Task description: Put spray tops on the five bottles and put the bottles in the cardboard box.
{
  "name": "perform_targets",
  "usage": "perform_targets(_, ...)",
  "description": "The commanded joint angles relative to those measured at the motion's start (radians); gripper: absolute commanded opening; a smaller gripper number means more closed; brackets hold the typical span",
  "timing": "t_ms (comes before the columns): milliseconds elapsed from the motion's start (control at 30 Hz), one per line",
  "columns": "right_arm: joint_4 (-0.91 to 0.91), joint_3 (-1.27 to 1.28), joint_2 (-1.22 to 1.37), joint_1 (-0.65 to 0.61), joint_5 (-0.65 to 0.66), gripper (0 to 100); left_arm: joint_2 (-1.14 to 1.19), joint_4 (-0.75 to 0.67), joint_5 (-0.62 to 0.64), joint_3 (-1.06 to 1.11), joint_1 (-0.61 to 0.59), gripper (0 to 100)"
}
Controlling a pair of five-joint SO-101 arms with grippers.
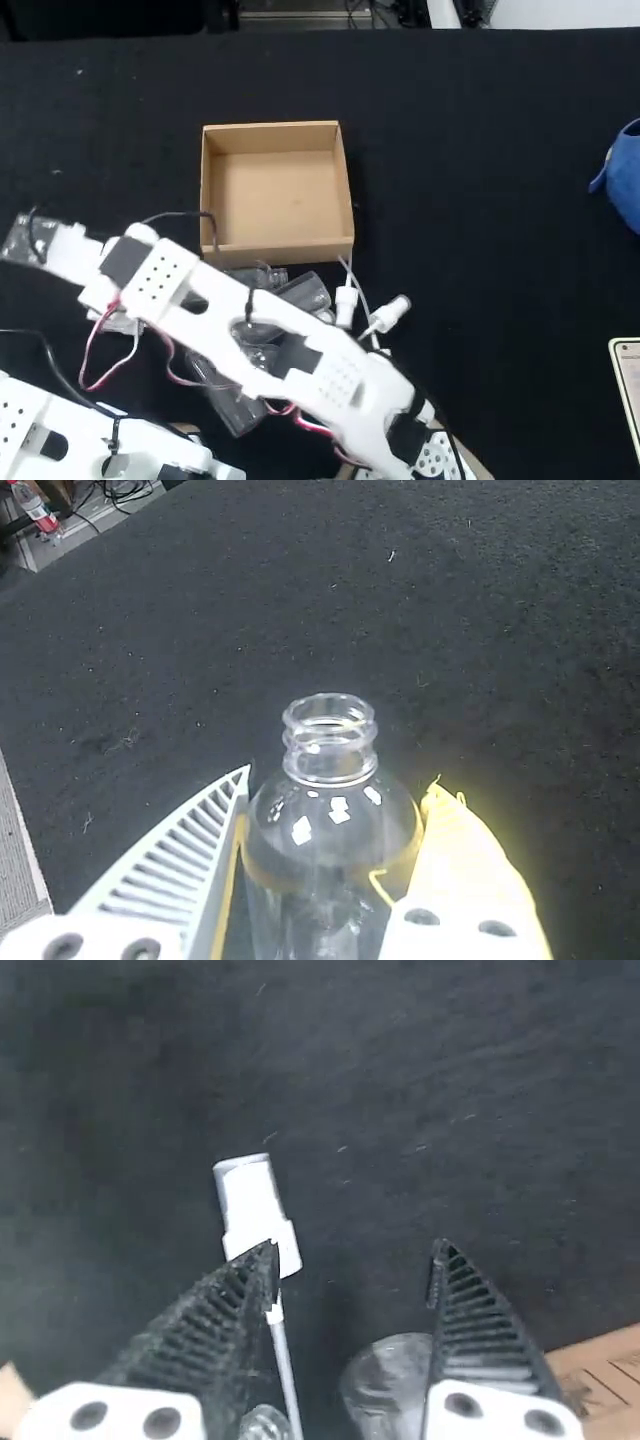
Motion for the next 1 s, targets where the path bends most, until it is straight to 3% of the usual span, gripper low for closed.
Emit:
perform_targets(0, 0.077, -0.156, 0.033, -0.035, 0.017, 22.4, 0.0, -0.025, -0.002, -0.016, -0.004, 3)
perform_targets(467, 0.206, -0.389, 0.203, -0.057, 0.02, 22.3, 0.0, -0.025, -0.002, -0.016, -0.004, 3)
perform_targets(833, 0.187, -0.478, 0.36, -0.054, 0.017, 21.9, 0.0, -0.025, -0.002, -0.016, -0.004, 3)
perform_targets(900, 0.193, -0.506, 0.364, -0.049, 0.02, 15.7, 0.0, -0.025, -0.002, -0.016, -0.004, 3)
perform_targets(967, 0.196, -0.544, 0.371, -0.048, 0.02, 2.7, 0.0, -0.025, -0.002, -0.016, -0.004, 3)
